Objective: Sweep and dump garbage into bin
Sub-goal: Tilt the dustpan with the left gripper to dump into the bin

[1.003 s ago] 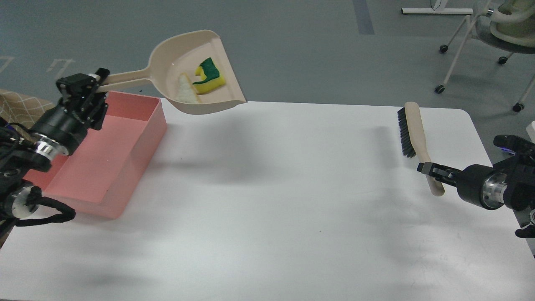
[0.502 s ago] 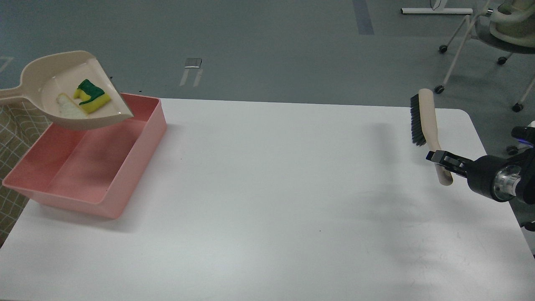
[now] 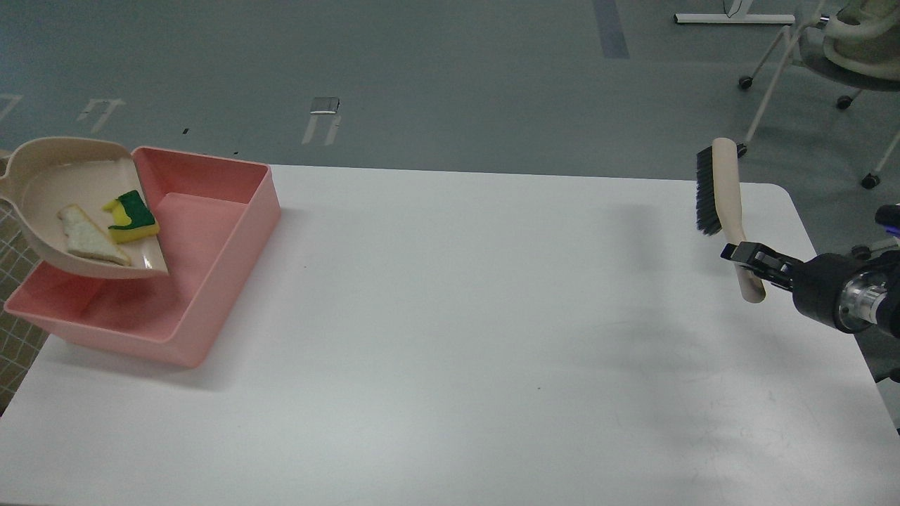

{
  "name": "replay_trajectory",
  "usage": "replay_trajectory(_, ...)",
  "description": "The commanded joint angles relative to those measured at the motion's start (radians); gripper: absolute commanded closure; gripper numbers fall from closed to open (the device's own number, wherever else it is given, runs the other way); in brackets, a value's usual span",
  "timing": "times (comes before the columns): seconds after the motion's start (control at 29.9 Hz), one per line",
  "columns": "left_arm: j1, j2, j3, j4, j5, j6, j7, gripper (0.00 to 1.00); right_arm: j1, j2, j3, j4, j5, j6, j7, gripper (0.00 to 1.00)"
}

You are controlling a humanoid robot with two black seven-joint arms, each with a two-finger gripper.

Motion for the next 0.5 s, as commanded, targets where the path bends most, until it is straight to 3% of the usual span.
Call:
replay_trajectory(0.0, -0.036, 0.009, -0.003, -0.021, 0.104, 0.001, 0.000, 0.98, -0.008, 0.001, 0.019, 0.003, 0.001, 0.000, 0.002, 1.00)
replay_trajectory(0.47, -0.188, 0.098, -0.002, -0.205, 0.111, -0.064, 0.000, 0.97, -0.054, 0.002, 0.063, 0.001, 0.036, 0.000, 0.027, 1.00)
